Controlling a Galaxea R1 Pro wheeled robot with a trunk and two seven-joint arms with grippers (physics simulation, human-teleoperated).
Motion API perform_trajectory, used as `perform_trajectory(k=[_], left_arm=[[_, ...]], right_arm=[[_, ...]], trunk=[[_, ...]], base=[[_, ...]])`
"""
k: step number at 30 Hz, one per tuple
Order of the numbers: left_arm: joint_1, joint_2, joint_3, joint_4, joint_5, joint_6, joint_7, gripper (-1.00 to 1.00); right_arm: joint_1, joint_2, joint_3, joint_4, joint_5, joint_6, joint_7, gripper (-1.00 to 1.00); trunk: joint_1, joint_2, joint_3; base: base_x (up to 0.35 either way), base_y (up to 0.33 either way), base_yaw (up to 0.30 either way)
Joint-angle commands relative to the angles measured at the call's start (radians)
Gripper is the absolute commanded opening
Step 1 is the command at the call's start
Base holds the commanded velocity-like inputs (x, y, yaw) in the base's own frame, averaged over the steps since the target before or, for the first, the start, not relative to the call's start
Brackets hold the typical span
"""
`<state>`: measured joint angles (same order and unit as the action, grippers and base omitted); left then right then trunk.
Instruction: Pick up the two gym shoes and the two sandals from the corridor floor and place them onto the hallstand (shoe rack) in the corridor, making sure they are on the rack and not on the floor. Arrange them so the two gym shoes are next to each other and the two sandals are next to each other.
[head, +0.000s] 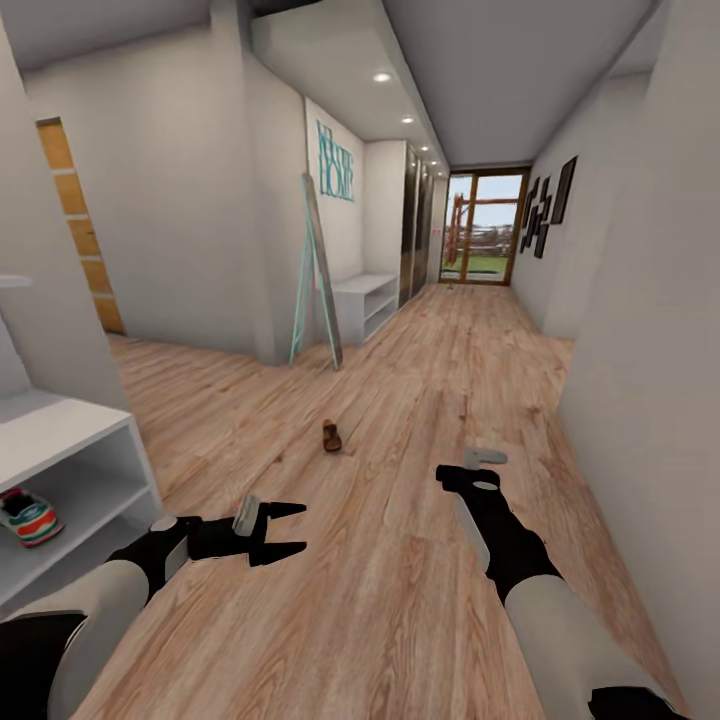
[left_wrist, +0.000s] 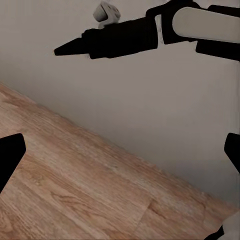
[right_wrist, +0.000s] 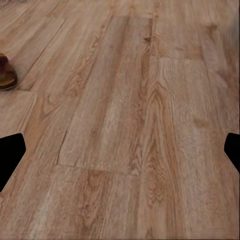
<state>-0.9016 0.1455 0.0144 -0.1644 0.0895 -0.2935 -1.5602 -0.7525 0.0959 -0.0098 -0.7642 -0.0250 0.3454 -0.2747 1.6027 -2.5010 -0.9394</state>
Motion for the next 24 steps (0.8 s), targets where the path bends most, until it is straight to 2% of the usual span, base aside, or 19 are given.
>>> perform_trajectory(k=[1,14,15,19,22,23,24], left_arm=[[0.000,0.000,0.001,0.000,0.003,-0.008,-0.002,1.00],[0.000,0.001,0.002,0.000,0.005,-0.006,0.024,1.00],[0.000,0.001,0.002,0.000,0.006,-0.006,0.044,1.00],[0.000,0.000,0.001,0.001,0.009,-0.004,0.201,1.00],[0.000,-0.013,0.002,0.002,0.011,-0.004,0.274,1.00],[0.000,-0.024,0.002,0.001,0.011,-0.004,0.317,1.00],[0.000,-0.024,0.002,0.001,0.011,-0.004,0.317,1.00]], right_arm=[[-0.001,0.001,-0.001,-0.001,-0.003,0.004,-0.003,1.00],[-0.001,0.001,-0.001,0.000,-0.003,0.004,-0.003,1.00],[-0.001,0.001,0.000,0.000,-0.003,0.004,-0.003,1.00],[-0.001,0.001,0.000,0.001,-0.003,0.004,-0.003,1.00],[-0.001,0.001,0.001,0.002,-0.003,0.004,-0.003,1.00],[-0.001,0.001,0.001,0.002,-0.003,0.004,-0.003,1.00],[-0.001,0.001,0.001,0.002,-0.003,0.004,-0.003,1.00]], trunk=[[0.000,0.000,-0.001],[0.000,0.000,0.005],[0.000,0.000,0.006],[0.000,0.000,0.008],[0.000,0.000,0.009],[0.000,0.000,0.010],[0.000,0.000,0.010]], base=[[0.151,0.000,-0.300],[0.304,0.000,-0.300],[0.345,0.000,-0.300],[0.348,0.000,-0.300],[0.348,0.000,-0.300],[0.348,0.000,-0.300],[0.348,0.000,-0.300]])
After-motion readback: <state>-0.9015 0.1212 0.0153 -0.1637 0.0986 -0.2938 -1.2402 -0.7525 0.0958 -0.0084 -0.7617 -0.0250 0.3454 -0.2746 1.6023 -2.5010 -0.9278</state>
